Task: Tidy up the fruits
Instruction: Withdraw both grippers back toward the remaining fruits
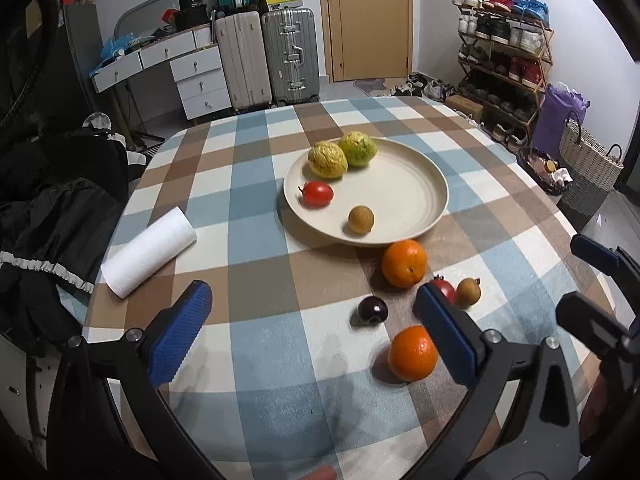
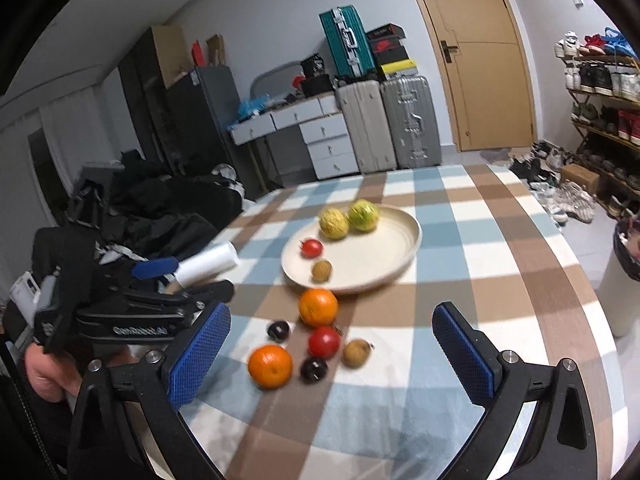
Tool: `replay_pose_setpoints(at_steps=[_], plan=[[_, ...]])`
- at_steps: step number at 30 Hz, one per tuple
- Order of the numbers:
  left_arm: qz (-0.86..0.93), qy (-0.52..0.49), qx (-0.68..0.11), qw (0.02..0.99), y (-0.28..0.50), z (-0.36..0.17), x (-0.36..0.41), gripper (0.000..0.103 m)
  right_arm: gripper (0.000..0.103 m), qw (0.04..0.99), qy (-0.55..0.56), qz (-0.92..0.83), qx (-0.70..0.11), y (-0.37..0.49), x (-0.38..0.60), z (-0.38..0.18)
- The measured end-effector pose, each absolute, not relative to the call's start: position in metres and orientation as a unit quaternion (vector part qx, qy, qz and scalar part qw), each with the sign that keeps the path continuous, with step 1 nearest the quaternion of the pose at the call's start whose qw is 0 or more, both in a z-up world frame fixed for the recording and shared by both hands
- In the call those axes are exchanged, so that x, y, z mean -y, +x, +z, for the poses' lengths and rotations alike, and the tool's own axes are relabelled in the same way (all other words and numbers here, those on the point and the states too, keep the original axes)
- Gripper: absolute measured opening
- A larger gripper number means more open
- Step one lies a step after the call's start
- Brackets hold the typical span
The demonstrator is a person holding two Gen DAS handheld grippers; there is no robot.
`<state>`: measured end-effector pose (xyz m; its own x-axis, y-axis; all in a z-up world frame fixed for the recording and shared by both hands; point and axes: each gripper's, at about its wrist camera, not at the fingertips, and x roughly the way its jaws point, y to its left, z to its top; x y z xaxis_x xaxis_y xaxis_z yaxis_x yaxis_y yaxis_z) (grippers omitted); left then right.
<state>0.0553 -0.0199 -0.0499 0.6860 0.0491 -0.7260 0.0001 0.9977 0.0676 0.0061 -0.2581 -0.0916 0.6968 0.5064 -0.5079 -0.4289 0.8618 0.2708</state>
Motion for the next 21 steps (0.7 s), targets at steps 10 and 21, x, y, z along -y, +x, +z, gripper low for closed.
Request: replay_pose_setpoints(at_steps=[10,21], plan=[[-0.024,0.012,-0.426,0.904,0.062,-0.073,0.025,0.102,0.103,0.917,0.058,0.236,-0.317,0.006,0.26,-0.115],[-0.067,-0.014,-0.469,0.881,0.071,-0.102,0.032,0.102,0.103,0.914,0.071,0.223,-0.33,0.015,0.27,-0.126]])
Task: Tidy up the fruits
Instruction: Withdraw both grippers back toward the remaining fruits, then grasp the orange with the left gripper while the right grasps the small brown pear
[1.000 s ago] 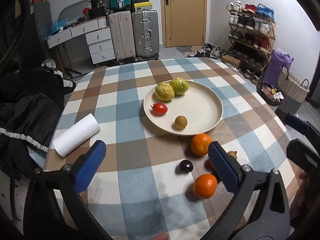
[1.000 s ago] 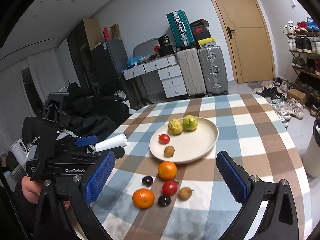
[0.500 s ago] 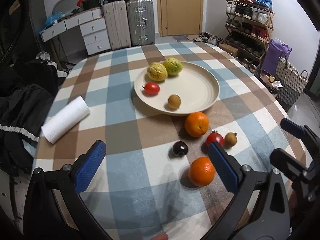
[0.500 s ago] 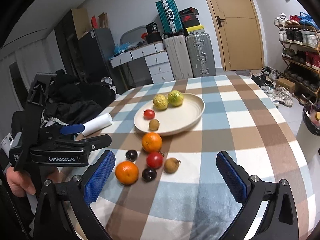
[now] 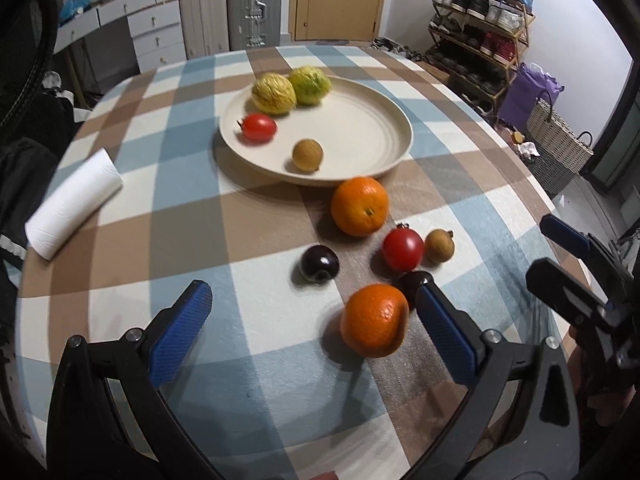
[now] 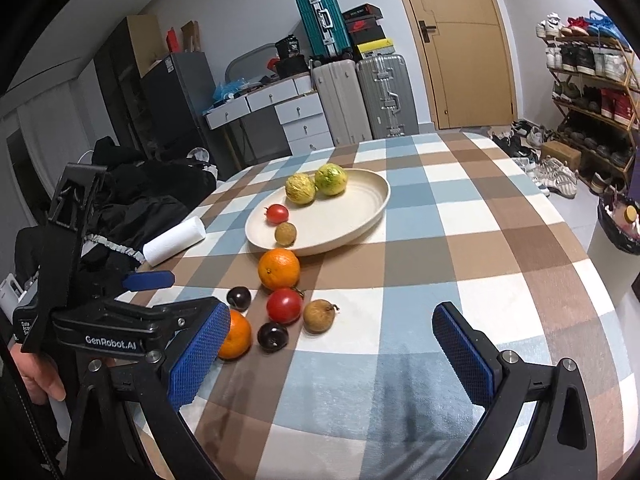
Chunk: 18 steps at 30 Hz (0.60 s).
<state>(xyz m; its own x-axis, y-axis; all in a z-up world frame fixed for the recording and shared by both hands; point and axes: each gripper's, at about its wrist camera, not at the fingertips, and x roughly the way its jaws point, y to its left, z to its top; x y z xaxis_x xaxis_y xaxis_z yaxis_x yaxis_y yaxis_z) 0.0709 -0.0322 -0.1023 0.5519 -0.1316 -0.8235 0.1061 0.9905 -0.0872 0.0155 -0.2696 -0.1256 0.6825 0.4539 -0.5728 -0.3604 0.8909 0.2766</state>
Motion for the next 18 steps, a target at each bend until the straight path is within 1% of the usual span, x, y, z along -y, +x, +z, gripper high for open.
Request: replay_pose_setpoints(at_steps=[10,11,13,14,18], plan=[[-0.104,-0.042,-0.486,0.867,0.071,-0.112,0.034,0.101,0.103,0.912,0.077,0.219,-0.339,0.02,0.273,-0.132],[-0.106,-0.041,-0.485,0.867,0.071,-0.111,0.034,0.098,0.103,0.911,0.078,0.219,-0.34,0.02,0.273,-0.133],[-0.109,-0.041,-0.483,0.868,0.07,-0.111,0.034,0.088,0.103,0.911,0.078,0.22,-0.341,0.021,0.273,-0.133],[-0.114,-0.042,-0.484,0.867,0.07,-0.112,0.034,0.087,0.103,0.911,0.077,0.219,-0.342,0.021,0.272,-0.134],[-0.125,-0.051,-0.49,0.861,0.069,-0.116,0.032,0.068,0.103,0.909,0.078,0.218,-0.345,0.022,0.271,-0.134]])
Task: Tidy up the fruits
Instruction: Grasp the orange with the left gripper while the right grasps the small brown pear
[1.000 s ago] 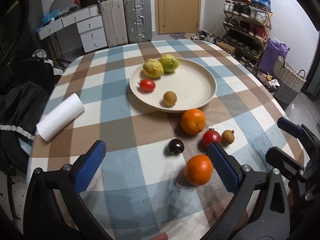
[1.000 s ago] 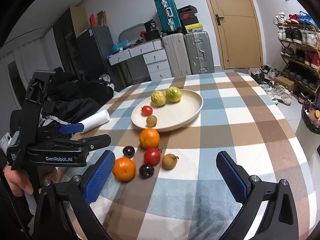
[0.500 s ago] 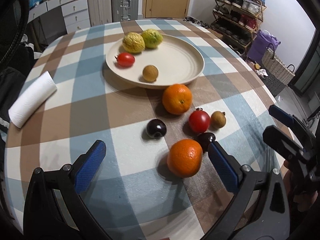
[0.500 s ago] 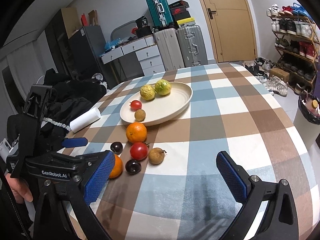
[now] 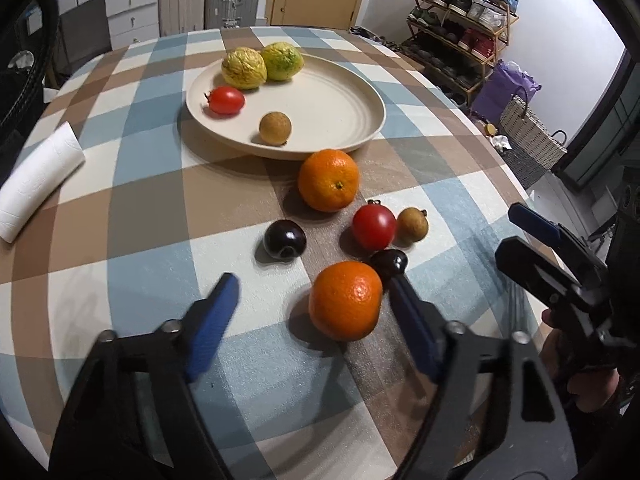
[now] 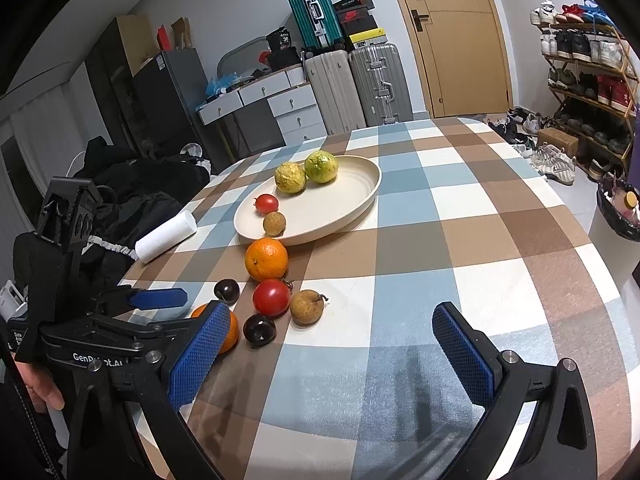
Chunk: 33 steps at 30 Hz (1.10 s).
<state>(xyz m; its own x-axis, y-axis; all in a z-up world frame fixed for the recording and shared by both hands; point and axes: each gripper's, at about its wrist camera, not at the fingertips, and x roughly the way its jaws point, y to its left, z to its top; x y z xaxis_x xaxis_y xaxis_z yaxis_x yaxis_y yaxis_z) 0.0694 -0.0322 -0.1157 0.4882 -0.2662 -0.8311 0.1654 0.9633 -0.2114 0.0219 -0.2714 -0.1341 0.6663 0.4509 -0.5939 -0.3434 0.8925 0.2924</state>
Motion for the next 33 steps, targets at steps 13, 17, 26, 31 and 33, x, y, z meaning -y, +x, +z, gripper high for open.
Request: replay_pose_setpoints(at_steps=[13,17,26,31,33], plan=[[-0.176,-0.065,-0.494,0.849,0.065,-0.121,0.039,0.035,0.103,0.908,0.073,0.221,-0.348,0.022,0.268,-0.133],[-0.183,-0.085,-0.496,0.845,0.066,-0.122,0.032,0.034,0.103,0.908,0.072,0.22,-0.35,0.022,0.268,-0.134],[-0.189,-0.104,-0.495,0.842,0.063,-0.12,0.022,0.034,0.103,0.903,0.073,0.218,-0.362,0.026,0.267,-0.137],[-0.191,-0.114,-0.49,0.843,0.06,-0.115,0.013,0.034,0.103,0.899,0.074,0.221,-0.371,0.029,0.263,-0.139],[-0.191,-0.119,-0.489,0.843,0.06,-0.113,0.009,0.034,0.103,0.896,0.077,0.219,-0.378,0.032,0.261,-0.141]])
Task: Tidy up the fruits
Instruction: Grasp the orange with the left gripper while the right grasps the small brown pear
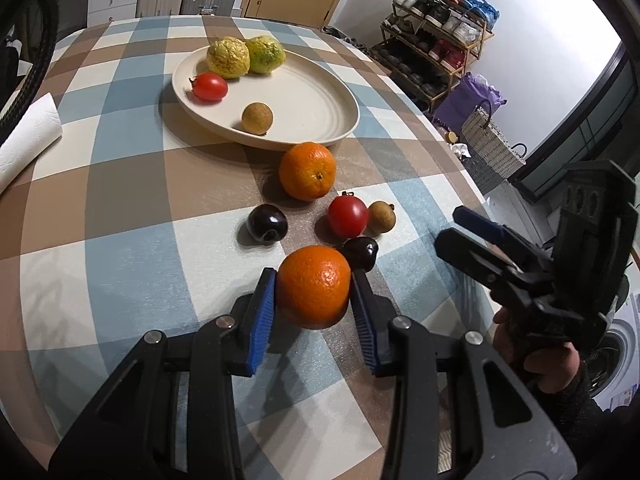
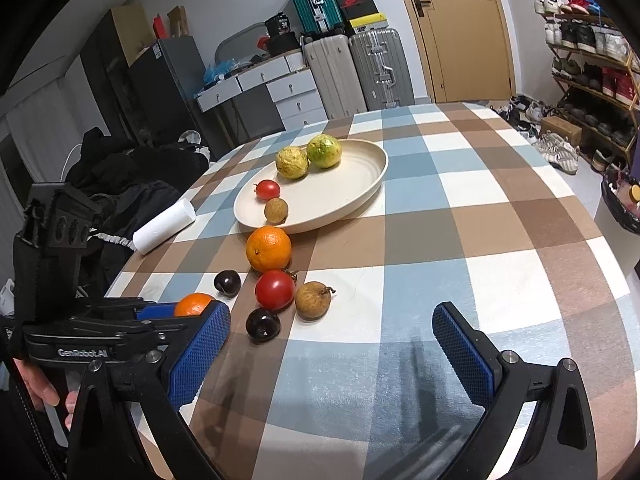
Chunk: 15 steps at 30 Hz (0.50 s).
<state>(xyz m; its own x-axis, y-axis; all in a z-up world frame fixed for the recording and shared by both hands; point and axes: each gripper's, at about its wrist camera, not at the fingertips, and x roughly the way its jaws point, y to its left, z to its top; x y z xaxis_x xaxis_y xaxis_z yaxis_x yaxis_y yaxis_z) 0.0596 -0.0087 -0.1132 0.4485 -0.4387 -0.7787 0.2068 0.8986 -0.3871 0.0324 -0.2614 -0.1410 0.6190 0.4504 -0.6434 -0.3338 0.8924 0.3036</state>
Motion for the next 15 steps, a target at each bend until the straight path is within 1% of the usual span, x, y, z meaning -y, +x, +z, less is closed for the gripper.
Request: replay_pose_setpoints(at_steps=[9,12,15], plan=[[-0.191,-0.126,-0.493,0.839,0.057,-0.116,-0.003,0.034,0.102,0.894,0.078,0.204,-0.391,0.045,0.251,-0.148],[-0.193,-0.129,-0.493,0.839,0.058,-0.116,-0.005,0.034,0.096,0.892,0.078,0.203,-0.396,0.05,0.247,-0.149],[-0.195,-0.132,-0.495,0.837,0.058,-0.117,-0.006,0.034,0.082,0.887,0.069,0.204,-0.409,0.054,0.242,-0.152]])
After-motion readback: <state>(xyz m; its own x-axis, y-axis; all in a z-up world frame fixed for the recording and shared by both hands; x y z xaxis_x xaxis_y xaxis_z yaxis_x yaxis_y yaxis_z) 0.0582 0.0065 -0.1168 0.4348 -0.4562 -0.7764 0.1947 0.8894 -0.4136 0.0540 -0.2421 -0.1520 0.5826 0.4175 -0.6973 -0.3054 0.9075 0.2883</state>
